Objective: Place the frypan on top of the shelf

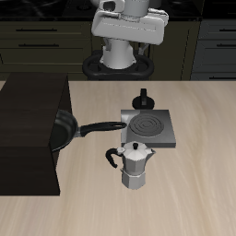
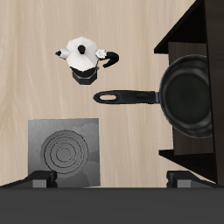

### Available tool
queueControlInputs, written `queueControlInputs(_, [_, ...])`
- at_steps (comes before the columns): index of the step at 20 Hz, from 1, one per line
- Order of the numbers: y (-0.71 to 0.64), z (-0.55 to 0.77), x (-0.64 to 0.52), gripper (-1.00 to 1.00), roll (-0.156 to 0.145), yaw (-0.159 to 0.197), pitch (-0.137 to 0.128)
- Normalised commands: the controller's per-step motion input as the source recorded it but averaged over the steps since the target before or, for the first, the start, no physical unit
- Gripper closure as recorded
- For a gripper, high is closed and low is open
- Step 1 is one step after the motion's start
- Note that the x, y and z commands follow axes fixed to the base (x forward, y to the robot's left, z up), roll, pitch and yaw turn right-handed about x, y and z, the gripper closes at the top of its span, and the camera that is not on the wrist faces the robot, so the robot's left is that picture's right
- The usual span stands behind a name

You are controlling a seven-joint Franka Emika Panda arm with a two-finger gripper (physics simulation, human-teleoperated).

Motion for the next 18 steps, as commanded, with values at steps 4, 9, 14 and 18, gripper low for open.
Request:
queueControlInputs(4, [-0.04,0.16,0.34,-1.00,-0.036,-0.010,-0.023])
queueControlInputs(9, [-0.06,0.10,0.27,-1.00,-0.041,-0.019,-0.009])
queueControlInputs(14, [-0.07,0.03,0.33,-1.00,-0.043,-0.030,0.009])
queueControlInputs(18, [-0.13,-0.11,0.16,-1.00,-0.008,-0.169,0.029])
